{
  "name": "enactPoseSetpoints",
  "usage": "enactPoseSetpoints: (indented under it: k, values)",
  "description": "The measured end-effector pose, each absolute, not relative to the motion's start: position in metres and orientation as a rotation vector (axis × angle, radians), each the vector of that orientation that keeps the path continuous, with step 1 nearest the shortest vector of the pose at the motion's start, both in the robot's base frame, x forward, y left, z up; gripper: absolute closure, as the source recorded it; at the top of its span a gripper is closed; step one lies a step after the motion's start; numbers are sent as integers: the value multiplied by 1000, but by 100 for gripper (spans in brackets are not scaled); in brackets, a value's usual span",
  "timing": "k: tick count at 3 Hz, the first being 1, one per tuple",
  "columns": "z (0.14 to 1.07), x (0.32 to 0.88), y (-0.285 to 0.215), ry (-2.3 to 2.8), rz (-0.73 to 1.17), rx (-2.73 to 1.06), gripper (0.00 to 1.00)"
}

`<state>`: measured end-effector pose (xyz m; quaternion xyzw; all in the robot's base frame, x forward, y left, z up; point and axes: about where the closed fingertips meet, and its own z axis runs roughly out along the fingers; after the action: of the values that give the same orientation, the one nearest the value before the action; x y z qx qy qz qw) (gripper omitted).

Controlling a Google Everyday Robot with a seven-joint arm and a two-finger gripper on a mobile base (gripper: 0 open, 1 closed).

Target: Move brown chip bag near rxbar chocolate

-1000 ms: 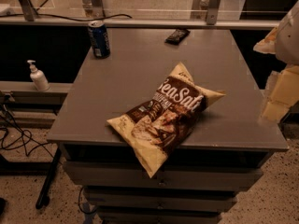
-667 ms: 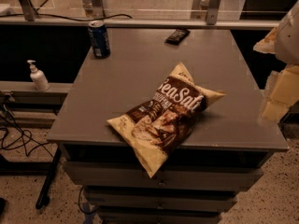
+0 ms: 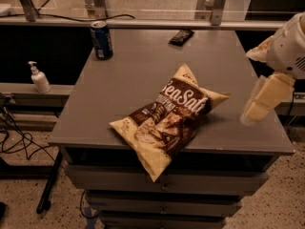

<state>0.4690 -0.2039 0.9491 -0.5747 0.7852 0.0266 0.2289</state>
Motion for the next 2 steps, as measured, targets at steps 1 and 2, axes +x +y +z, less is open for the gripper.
enactPoseSetpoints:
  k: [1, 2]
  values:
    - [933, 489, -185, 2164, 194, -1485, 0]
    - [922, 498, -162, 2174, 296, -1407, 0]
